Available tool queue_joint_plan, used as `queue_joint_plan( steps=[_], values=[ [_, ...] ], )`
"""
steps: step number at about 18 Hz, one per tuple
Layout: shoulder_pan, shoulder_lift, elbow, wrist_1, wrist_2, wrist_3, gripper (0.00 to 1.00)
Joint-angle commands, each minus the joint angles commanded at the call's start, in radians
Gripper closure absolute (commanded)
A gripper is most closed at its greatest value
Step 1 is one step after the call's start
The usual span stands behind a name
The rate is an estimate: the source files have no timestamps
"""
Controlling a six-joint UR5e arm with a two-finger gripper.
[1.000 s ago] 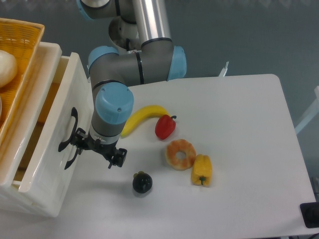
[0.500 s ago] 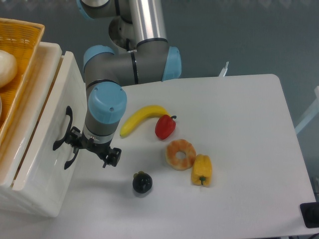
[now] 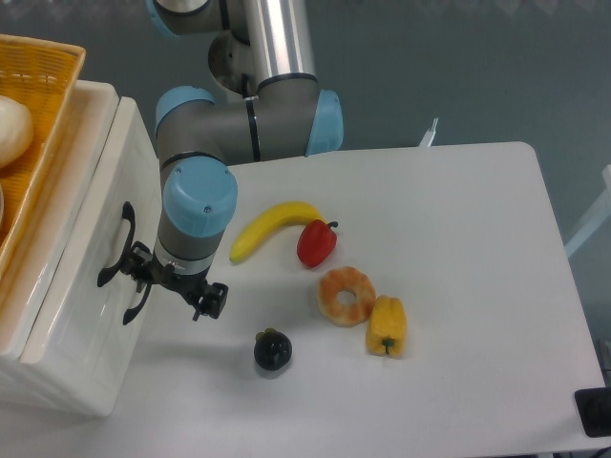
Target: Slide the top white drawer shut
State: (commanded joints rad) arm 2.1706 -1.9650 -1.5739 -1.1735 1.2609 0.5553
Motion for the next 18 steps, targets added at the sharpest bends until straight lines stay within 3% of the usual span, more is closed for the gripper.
queue_joint_plan(
  steps=[13, 16, 18],
  values=[
    [0.0, -0.003, 0.009, 0.002, 0.002, 0.021, 0.0],
    [0.021, 0.002, 0.018, 0.0, 0.06, 0.076, 0.0],
    [0.038, 0.006, 0.028, -0.005, 0.154, 0.19, 0.0]
  ],
)
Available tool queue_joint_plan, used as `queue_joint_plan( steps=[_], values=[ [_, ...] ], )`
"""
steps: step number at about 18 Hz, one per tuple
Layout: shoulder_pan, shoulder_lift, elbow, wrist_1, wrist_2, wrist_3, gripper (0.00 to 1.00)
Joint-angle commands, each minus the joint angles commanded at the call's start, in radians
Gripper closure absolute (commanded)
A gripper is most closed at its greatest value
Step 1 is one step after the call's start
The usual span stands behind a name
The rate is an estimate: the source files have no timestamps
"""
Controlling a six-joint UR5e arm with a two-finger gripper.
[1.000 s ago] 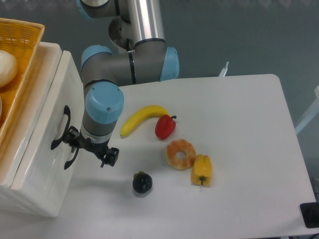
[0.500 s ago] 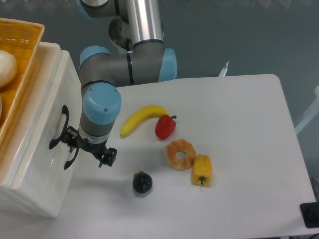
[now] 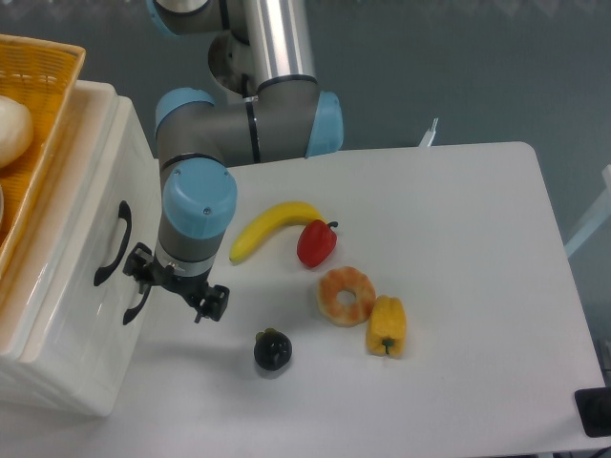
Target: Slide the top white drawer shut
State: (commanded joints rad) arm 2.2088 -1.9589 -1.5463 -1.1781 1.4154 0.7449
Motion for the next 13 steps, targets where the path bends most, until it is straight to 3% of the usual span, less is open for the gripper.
queue_joint_plan(
  steps=[4, 9, 13],
  values=[
    [0.071, 0.046, 0.015, 0.0, 0.031, 0.088, 0.0],
    [0.184, 0.127, 0.005, -0.012, 0.031, 0.422, 0.0],
    [0.241, 0.164, 0.005, -0.014, 0.034, 0.549, 0.0]
  ],
)
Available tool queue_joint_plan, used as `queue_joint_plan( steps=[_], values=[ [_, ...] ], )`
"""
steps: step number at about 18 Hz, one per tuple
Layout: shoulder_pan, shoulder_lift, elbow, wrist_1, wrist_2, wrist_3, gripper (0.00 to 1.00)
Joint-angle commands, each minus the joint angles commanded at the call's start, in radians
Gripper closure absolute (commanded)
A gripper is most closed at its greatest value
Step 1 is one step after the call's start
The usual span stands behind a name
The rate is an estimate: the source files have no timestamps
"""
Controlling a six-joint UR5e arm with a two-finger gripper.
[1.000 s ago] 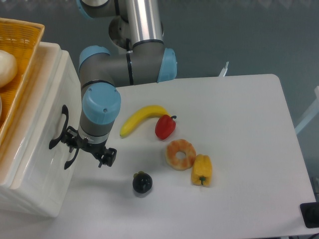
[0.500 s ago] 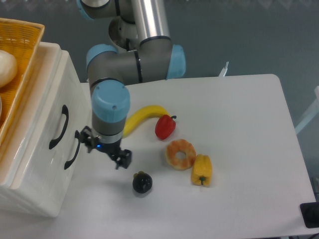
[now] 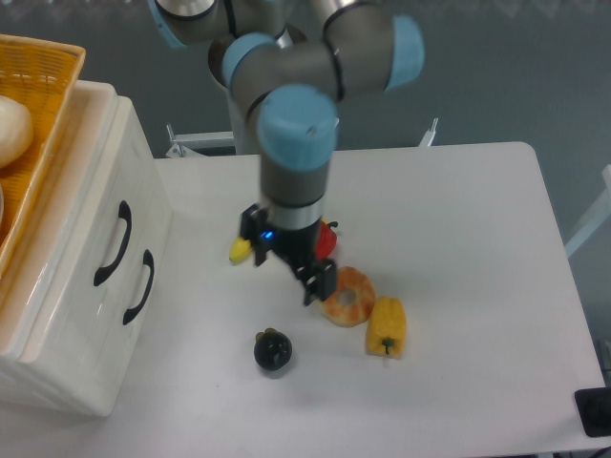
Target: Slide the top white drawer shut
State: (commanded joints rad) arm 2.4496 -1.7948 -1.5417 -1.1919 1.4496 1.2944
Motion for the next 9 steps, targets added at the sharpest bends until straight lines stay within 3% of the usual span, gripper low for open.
queue_joint_plan(
  steps=[7, 9],
  values=[
    [0.123, 0.063, -0.043, 0.002, 0.027, 0.059, 0.0],
    [0.156, 0.078, -0.051, -0.005, 0.049, 0.139, 0.0]
  ],
)
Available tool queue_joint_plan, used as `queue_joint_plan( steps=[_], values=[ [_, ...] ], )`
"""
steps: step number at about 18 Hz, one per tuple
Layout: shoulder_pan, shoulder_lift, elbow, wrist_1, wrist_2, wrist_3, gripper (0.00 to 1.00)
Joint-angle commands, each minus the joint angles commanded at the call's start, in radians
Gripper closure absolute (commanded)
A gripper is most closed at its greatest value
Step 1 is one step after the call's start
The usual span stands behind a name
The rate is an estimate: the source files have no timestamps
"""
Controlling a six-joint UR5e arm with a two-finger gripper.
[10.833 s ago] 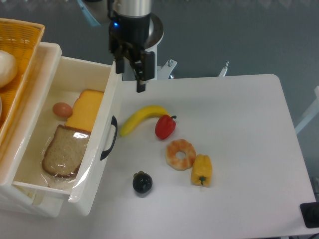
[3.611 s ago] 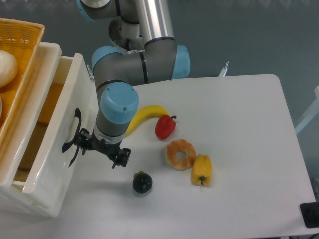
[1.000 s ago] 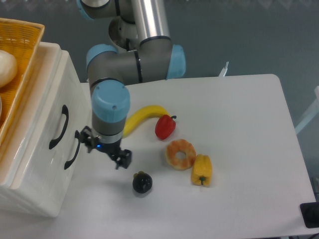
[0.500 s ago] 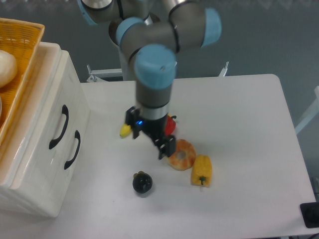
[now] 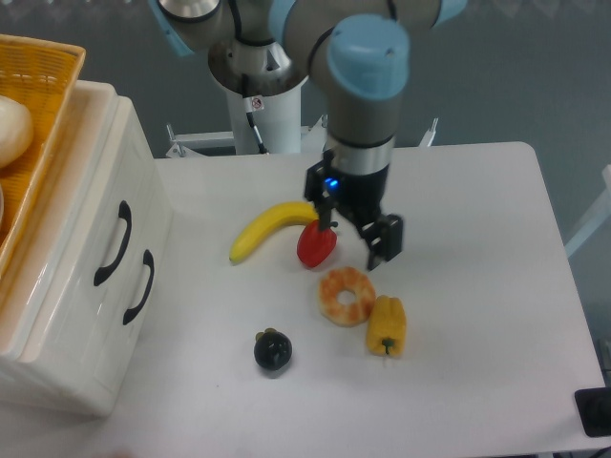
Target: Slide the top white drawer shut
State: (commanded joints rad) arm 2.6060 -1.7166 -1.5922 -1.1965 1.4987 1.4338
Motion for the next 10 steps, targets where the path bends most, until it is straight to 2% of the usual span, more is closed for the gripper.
queue_joint_plan(
  steps=[3, 5, 10],
  values=[
    [0.064, 0.014, -0.006, -0.031, -0.003, 0.176, 0.0],
    [0.089, 0.014, -0.006, -0.034, -0.006, 0.246, 0.0],
    [0.094, 0.022, -0.008, -0.045, -0.006, 0.27, 0.0]
  ],
)
